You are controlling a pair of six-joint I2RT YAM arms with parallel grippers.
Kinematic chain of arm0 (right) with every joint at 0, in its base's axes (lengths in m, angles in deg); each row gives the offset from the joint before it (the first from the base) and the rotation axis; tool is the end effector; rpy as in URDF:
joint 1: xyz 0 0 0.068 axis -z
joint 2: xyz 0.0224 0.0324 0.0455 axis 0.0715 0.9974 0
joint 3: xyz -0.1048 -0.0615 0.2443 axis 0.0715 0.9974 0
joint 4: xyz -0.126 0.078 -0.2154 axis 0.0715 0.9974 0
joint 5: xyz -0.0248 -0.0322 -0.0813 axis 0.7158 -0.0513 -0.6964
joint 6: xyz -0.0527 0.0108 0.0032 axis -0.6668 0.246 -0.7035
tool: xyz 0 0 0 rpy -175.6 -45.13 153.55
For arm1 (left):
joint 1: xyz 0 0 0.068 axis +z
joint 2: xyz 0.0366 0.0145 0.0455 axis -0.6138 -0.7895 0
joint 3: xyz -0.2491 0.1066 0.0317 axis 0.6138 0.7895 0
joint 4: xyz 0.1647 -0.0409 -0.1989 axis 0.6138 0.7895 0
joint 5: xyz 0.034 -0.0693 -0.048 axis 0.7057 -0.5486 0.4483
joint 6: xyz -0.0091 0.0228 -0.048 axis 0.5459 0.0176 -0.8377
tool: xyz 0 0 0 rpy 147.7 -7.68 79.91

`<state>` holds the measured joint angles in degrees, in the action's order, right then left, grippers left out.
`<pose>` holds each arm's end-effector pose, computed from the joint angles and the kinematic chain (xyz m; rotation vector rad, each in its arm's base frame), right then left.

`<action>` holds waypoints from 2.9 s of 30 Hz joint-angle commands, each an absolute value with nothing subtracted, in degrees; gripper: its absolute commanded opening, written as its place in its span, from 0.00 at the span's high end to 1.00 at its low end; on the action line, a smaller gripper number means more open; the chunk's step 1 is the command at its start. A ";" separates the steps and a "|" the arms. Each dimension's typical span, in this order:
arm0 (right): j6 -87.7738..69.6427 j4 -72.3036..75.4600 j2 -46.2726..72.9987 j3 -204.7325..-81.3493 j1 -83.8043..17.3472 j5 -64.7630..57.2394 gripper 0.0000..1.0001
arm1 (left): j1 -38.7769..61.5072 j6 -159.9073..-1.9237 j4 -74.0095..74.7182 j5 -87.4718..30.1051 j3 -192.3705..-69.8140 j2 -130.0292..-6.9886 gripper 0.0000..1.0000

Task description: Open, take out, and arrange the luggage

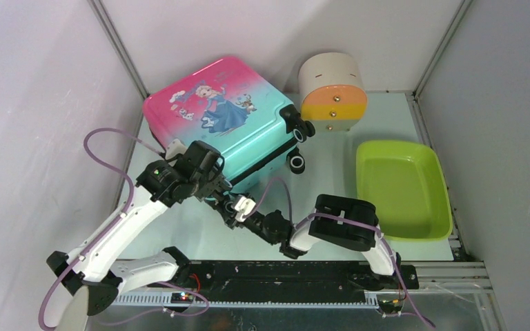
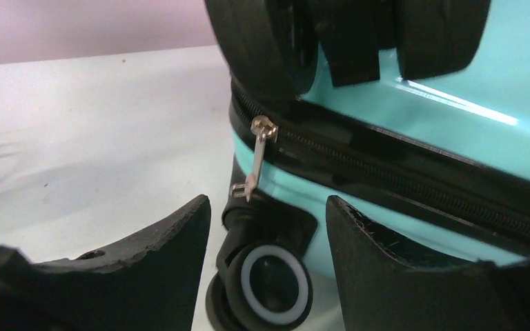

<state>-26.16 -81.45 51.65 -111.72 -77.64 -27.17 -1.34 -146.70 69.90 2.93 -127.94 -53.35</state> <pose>0.1164 0.3597 0.1363 -0.8081 1.2466 0.7027 0.1465 -0.1011 0.3482 -0.9530 2.3126 -0.3243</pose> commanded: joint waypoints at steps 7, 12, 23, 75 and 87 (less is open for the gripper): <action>-31.77 -86.08 57.74 -119.82 -79.04 -35.04 0.35 | -2.01 -149.57 61.53 0.06 -134.95 -51.08 1.00; -31.93 -85.53 59.44 -123.31 -78.91 -39.24 0.37 | -1.96 -149.97 61.27 -0.11 -135.05 -50.66 1.00; -32.87 -85.01 61.42 -127.40 -80.60 -46.23 0.50 | -2.11 -152.27 59.55 -1.35 -133.35 -49.29 1.00; -28.85 -83.80 49.20 -112.28 -68.24 -46.66 1.00 | -1.00 -155.89 83.24 15.79 -127.75 -47.40 1.00; -20.71 -84.36 46.81 -108.09 -64.26 -49.46 1.00 | 9.46 -150.05 85.45 18.19 -124.92 -41.37 1.00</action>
